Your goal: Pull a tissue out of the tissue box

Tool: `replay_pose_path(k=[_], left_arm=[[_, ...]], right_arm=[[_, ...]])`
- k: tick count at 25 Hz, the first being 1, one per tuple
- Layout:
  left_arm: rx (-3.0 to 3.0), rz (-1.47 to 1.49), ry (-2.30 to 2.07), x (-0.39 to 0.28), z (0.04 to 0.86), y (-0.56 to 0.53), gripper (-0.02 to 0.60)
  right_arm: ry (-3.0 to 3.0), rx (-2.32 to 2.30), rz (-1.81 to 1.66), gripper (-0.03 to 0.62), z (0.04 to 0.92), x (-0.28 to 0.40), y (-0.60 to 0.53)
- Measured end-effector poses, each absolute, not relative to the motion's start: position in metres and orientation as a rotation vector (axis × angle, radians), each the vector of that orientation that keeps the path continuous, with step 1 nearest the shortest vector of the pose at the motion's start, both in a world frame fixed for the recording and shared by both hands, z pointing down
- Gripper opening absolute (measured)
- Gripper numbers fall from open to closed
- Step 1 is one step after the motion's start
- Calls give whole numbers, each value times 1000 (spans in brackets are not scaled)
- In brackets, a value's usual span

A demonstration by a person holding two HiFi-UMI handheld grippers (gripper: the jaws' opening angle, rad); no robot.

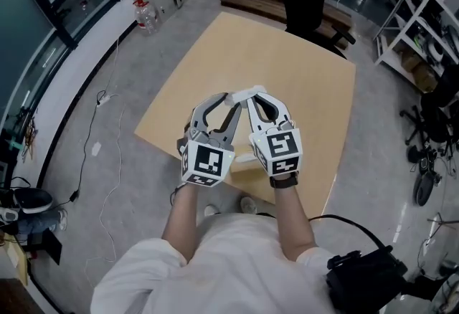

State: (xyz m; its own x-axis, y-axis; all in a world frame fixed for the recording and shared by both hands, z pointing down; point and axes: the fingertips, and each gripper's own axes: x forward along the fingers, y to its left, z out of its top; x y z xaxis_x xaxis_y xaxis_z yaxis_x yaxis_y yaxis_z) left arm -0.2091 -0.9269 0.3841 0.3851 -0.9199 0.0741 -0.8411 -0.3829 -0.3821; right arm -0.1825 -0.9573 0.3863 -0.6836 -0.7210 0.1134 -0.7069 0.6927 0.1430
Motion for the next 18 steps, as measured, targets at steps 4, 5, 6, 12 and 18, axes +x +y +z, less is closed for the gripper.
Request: replay_pose_path(k=[4,5,6,12,18], left_arm=[[-2283,-604,1517,-205,407,-932,101],[-2278,-646,1526,-207,415,-934,101],[-2289,-675,1536,-208,424,-936,82],[-2539,-733,1573,-198,507,-940,1],[-2702,-721,1526,-174,552,-927,1]], right_arm=[[-2723,1056,-124,15,401,-187,-949],[-2717,1034,-119,15,406,-188,-948],[-2711,1014,-108,15,413,-188,-947],[-2643,901,73,17,495,-174,-947],[-2587,888,161,15,549,-157,-937]])
